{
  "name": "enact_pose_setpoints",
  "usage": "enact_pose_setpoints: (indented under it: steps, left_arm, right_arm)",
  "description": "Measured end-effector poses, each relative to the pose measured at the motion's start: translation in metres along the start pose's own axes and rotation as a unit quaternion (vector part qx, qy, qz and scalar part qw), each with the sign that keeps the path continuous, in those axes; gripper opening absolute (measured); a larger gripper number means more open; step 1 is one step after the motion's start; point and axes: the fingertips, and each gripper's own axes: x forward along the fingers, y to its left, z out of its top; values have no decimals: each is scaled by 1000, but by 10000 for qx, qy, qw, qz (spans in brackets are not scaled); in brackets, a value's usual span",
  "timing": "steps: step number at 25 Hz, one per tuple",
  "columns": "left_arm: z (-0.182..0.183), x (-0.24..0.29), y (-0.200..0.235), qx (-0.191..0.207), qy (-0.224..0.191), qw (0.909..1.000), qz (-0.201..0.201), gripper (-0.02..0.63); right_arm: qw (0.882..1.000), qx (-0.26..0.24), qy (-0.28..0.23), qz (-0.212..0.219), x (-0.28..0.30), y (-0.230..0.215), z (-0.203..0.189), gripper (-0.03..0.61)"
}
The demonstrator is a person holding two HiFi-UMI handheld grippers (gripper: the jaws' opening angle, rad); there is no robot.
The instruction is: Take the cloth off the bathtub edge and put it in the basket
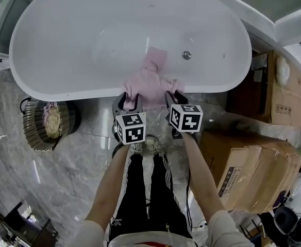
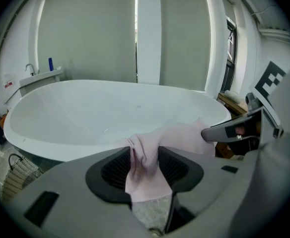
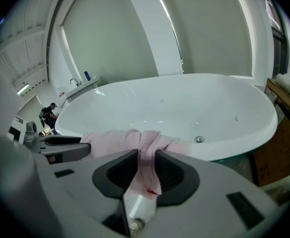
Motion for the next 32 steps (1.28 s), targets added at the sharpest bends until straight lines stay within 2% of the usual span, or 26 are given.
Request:
enact_pose_setpoints:
  steps: [8,14,21,27,32]
  left_arm:
    - [0,-1,-3,-439,3,9989,-166,118]
    - [6,-9,-7,-318,-59,9994,-130,46]
    - [21,-16,-7,-433,-82,9987,-244,34]
    - [79,-51,1,-618,-566,9962,-233,21]
    - [159,-111,15,-740,-1280,9889,-150,21]
  right_arm:
    - [9998,-195,44,42,-1,3,0,67]
    - [9995,-306,88,-22,-6,5,0,55]
    - [9980,-619,-57,-73,-22,15,23,51]
    - [9945,-908,-529,-45,-62,38,81,49]
    - [9872,-1131,-1126,35,-118,69,156,49]
